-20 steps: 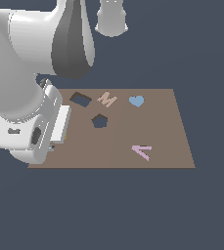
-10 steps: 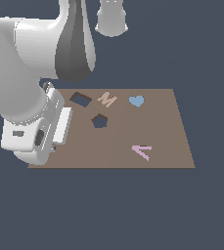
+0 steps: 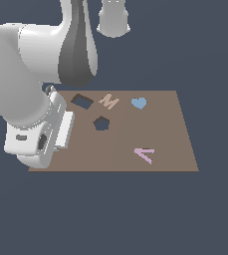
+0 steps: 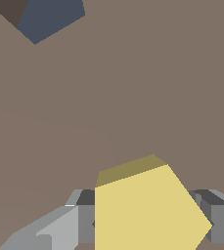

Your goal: Insert a designated object into the corresponding slot on a board.

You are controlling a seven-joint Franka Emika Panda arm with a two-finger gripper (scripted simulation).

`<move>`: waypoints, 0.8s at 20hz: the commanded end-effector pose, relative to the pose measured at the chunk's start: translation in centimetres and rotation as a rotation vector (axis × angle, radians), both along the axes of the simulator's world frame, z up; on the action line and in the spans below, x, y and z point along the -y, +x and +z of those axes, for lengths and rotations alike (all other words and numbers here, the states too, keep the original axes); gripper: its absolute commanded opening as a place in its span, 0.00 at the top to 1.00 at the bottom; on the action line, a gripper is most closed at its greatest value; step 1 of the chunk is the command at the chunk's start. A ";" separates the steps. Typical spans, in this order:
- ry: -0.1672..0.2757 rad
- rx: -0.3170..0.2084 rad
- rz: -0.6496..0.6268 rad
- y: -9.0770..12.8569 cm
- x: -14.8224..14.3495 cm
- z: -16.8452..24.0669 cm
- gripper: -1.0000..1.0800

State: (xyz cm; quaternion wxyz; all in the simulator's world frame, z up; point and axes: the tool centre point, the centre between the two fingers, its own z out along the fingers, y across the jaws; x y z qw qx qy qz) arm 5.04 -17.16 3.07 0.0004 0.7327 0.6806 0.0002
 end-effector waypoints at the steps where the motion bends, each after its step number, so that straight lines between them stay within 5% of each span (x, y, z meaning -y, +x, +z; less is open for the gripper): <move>1: 0.000 -0.001 0.000 0.0 0.0 -0.1 1.00; 16: 0.000 0.000 -0.086 -0.8 -0.2 0.0 1.00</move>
